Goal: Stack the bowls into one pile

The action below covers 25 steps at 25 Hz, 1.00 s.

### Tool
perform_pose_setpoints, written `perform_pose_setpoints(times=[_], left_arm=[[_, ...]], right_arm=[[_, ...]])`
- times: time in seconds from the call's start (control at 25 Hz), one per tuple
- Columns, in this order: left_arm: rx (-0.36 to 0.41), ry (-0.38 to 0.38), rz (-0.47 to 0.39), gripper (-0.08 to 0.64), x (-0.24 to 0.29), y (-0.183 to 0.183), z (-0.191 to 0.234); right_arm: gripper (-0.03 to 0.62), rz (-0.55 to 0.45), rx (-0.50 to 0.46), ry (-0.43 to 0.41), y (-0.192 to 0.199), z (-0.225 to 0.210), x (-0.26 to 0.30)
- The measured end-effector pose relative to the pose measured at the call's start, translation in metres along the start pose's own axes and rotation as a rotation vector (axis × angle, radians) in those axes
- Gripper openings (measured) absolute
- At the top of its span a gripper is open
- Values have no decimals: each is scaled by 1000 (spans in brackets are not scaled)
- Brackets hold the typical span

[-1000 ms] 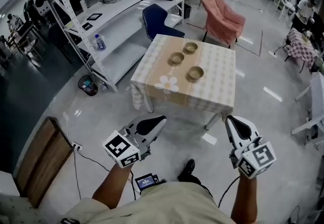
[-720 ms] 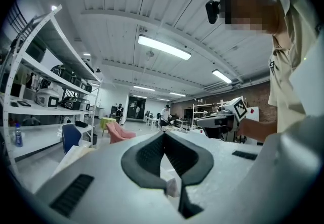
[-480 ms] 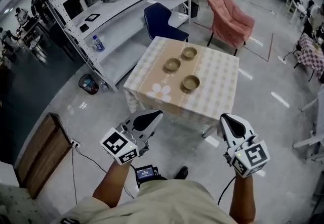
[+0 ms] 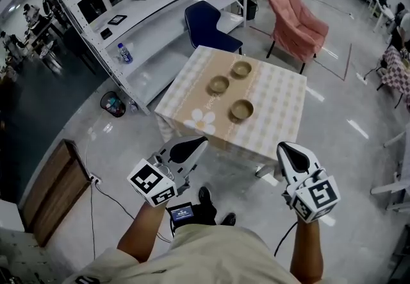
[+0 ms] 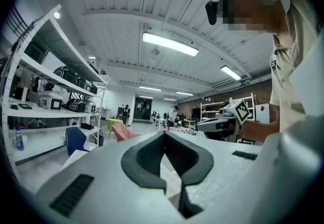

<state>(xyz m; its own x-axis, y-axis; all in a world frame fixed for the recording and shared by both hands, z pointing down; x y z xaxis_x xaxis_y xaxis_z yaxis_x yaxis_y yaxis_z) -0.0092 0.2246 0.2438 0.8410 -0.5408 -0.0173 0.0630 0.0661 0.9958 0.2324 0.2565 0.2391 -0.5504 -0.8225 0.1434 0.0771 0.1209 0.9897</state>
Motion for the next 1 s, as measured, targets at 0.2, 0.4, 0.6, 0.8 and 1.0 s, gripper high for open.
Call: perform_pose_setpoints(times=[0.2, 0.4, 0.6, 0.8, 1.0], left_arm=[[-11, 10, 5, 5, 13, 5, 31], [-23, 36, 10, 5, 31, 8, 74], [-30, 77, 18, 5, 55, 8, 116], [-38, 112, 18, 6, 73, 10, 161], [-36, 150, 26, 5, 83, 12, 197]], right_arm=[[3, 11, 8, 19, 3, -14, 25], [4, 26, 27, 53, 5, -29, 61], [3, 31, 35, 87, 3, -47, 101], [5, 45, 48, 133, 7, -60, 142], [5, 49, 54, 172, 6, -68, 176]])
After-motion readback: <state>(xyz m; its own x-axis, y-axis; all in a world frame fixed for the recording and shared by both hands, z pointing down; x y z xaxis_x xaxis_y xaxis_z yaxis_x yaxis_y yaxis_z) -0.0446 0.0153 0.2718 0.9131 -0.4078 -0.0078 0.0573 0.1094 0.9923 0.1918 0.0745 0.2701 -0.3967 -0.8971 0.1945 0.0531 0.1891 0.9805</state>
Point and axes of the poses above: the fingertips, and each gripper's own axes: x forward along the fingers, z to its left, y out of its underside, the point moved 5 cm from there along -x, backward along the fingers, and after that the axes turned 2 degrees about -z, right-handed, at the moved point
